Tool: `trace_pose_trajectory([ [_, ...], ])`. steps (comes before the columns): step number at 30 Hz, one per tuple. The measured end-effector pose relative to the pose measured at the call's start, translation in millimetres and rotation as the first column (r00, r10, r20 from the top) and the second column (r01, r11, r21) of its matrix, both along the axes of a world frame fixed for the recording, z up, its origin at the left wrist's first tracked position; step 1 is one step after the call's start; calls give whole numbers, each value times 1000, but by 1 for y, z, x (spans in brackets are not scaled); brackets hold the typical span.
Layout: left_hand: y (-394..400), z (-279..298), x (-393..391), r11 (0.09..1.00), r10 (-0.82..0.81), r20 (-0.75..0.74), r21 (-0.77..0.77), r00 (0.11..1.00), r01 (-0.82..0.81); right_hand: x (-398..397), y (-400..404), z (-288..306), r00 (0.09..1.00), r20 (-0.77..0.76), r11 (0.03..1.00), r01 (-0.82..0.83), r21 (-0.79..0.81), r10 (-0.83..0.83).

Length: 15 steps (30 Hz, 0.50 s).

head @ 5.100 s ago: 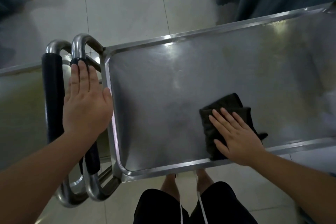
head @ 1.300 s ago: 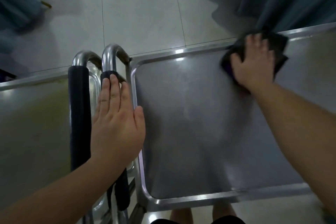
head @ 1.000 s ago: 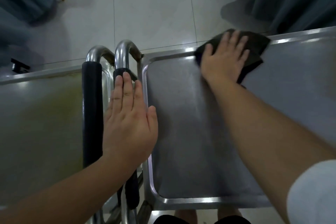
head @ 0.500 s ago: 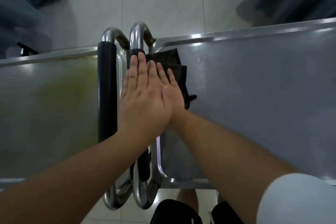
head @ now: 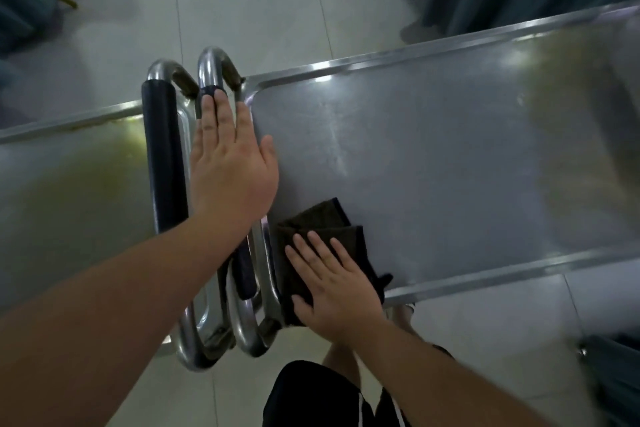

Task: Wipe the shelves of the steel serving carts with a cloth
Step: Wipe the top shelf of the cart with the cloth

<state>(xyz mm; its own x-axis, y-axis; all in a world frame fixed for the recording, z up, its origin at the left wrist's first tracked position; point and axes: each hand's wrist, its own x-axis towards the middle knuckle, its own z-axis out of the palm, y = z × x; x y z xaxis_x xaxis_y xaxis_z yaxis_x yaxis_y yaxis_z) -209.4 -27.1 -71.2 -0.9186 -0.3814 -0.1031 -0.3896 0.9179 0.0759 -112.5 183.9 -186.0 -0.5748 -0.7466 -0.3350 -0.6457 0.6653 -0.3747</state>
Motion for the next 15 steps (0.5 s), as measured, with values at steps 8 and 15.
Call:
trace_pose_trajectory([
  [8,3,-1,0,999,-26,-42,-47,999,24,-53,91,7,989,-79,982,135,136,-125],
  [15,8,1,5,950,-267,-64,-185,961,252,-79,138,8,981,-92,969,185,163,-171],
])
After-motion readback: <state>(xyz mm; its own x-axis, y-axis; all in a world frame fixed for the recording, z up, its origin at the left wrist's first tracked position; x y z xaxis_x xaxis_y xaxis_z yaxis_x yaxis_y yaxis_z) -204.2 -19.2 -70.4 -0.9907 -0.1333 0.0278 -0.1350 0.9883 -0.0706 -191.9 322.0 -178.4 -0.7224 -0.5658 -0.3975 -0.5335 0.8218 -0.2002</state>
